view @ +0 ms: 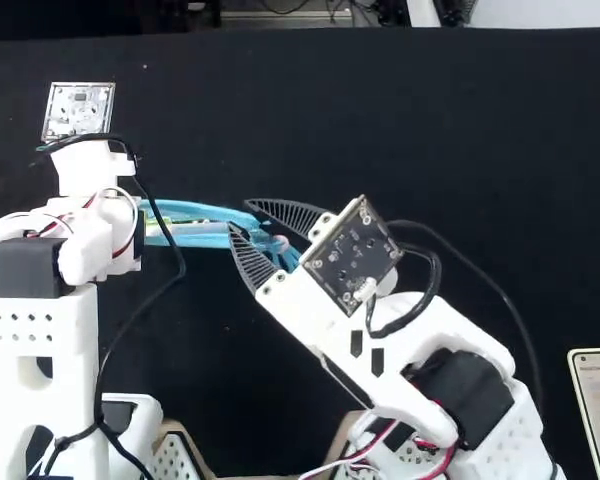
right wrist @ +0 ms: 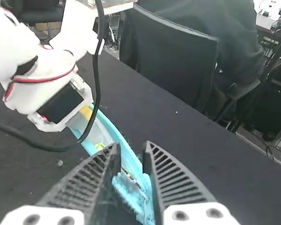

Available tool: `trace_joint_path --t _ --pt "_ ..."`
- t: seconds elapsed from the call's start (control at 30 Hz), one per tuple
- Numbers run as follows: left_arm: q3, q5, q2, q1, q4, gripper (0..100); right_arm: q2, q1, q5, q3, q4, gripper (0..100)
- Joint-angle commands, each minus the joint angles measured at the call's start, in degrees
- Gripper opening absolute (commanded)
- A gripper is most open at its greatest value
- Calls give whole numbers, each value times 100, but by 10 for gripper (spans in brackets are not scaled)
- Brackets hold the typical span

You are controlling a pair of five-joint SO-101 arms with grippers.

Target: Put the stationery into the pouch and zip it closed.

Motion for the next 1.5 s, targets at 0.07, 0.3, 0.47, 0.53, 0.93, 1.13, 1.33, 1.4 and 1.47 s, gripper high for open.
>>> trace_joint_path --t 0.07,0.3,0.47,0.53,0.93,1.13,1.33,1.4,1.47 --pt "22 18 26 -31 18 30 -31 -18 44 -127 484 68" --pt "22 18 26 -31 18 30 48 211 53 760 1336 248" --pt "22 -70 26 -31 26 30 31 633 53 1798 396 296" --pt "13 -352 26 -40 79 30 31 712 53 2202 -176 296" --pt "-31 -1020 26 -40 290 30 31 730 853 2923 -1407 15" --pt "-40 -1020 26 -40 290 30 31 730 1046 2738 -580 175" --pt "-40 -1020 26 -40 264 30 31 730 1099 2193 281 238" --pt "-40 -1029 26 -40 281 30 31 730 1099 2167 316 227" --pt "-40 -1029 26 -40 281 30 31 730 1099 2167 316 230"
